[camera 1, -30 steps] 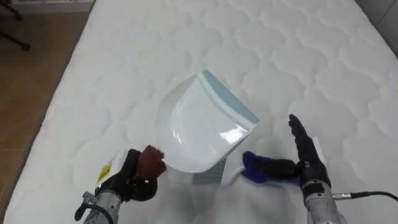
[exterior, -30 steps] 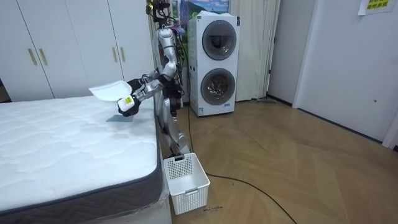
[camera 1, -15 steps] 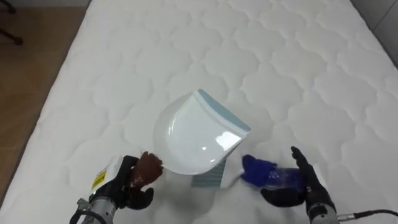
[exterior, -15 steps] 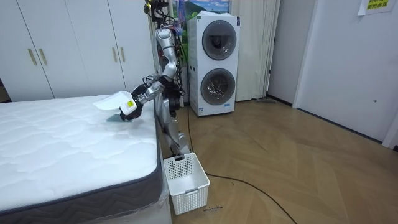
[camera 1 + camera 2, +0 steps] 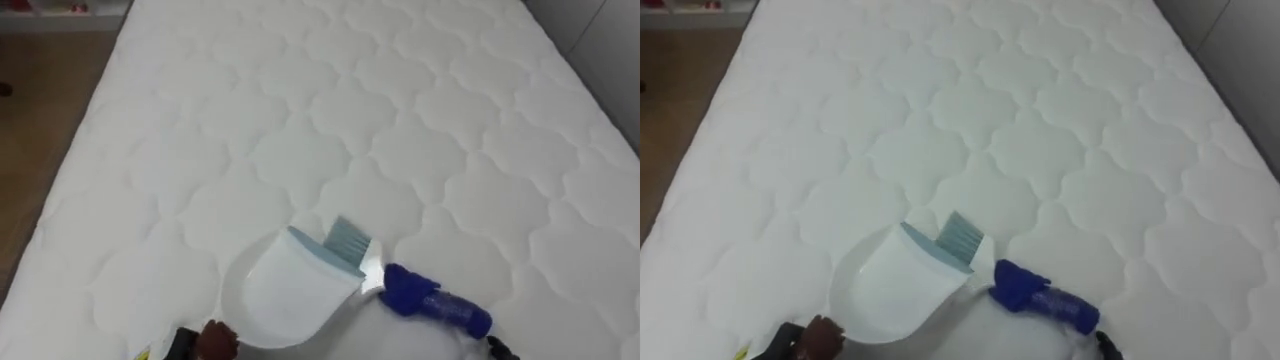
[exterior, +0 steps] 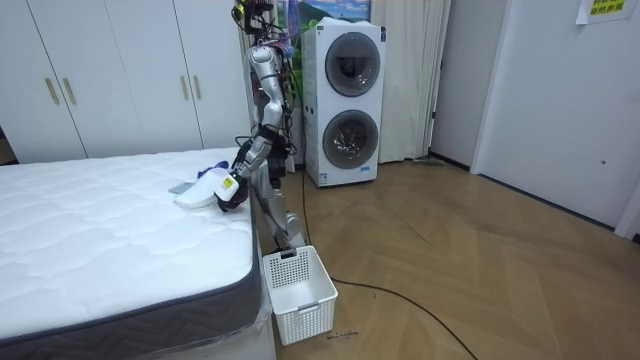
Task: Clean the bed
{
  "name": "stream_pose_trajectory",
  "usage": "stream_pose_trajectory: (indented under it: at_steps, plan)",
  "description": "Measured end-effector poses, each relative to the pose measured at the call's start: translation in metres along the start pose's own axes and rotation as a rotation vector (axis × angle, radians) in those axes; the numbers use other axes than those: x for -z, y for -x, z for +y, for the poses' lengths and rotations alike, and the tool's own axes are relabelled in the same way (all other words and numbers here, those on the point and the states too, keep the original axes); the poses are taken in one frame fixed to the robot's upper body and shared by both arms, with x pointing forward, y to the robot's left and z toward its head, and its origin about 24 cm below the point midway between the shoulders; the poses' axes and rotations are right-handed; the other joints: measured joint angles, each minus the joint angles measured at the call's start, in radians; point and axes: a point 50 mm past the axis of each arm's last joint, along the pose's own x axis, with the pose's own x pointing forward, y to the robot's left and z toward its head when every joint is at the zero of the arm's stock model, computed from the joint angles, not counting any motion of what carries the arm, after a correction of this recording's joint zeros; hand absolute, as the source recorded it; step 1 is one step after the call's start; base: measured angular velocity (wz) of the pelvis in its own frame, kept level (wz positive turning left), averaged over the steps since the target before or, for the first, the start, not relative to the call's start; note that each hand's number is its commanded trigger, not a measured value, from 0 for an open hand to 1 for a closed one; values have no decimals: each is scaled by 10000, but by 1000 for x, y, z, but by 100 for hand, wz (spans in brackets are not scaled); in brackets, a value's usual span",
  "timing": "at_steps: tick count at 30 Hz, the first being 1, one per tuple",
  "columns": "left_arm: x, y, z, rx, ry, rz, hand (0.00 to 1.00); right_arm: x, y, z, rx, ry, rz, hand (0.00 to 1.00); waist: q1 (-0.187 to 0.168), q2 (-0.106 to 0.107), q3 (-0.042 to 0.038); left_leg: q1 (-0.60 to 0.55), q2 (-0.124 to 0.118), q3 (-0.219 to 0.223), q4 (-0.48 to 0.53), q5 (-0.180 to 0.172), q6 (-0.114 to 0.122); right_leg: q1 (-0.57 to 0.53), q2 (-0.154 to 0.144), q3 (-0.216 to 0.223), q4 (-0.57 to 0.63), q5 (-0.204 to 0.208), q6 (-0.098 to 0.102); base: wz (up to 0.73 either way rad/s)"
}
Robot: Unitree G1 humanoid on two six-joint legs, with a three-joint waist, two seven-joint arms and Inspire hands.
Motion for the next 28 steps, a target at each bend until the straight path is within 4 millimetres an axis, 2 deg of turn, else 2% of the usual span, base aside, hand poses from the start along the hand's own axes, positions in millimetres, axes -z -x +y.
stream_pose_trajectory:
  at_steps: [2, 8, 15, 16, 17, 18, 21, 28]
  plan:
    - [1, 0, 0, 5, 3, 57, 0, 1, 0, 0, -60, -74, 74, 0, 0, -25, 6, 6, 5, 27, -16, 1, -2, 4, -1, -39, -33, 0, 0, 2]
    - [13, 2, -6, -36, 872, 875, 0, 12, 2, 2, -342, -49, 613, 0, 43, -84, -44, 144, -5, 41, -158, 40, -69, 55, 56, -1, -78, 22, -35, -1]
    - [31, 8, -12, -40, 3309, 2312, 0, 25, 5, 2, -608, 789, 1445, 0, 64, -94, -78, 516, 5, 43, -175, 44, -77, 415, 124, 55, -115, -5, -103, -2]
    - [35, 9, -12, -26, 3614, 2511, 0, 27, 6, 3, -654, 980, 1567, 0, 67, -151, -74, 541, 10, 39, -190, 48, -85, 436, 139, 61, -116, -9, -111, 0]
    - [38, 10, -12, 6, 3826, 2683, 0, 28, 6, 3, -722, 1099, 1683, 0, 65, -99, -119, 587, 12, 39, -198, 55, -96, 477, 144, 61, -118, -18, -124, 0]
    - [39, 10, -13, 39, 3928, 2758, 0, 29, 6, 4, -769, 1202, 1734, 0, 63, -136, -119, 592, 14, 37, -199, 56, -98, 483, 145, 57, -118, -20, -129, 0]
    - [45, 13, -14, 20, 4392, 3138, 0, 30, 6, 6, -855, 1490, 1927, 0, 115, -162, -194, 657, 20, 17, -199, 62, -110, 545, 163, 87, -123, -24, -147, -2]
    - [56, 17, -15, 6, 4946, 3766, 0, 35, 8, 11, -1020, 1497, 2462, 0, 393, -267, -264, 873, 39, -3, -209, 48, -136, 747, 187, 107, -125, -38, -172, -1]
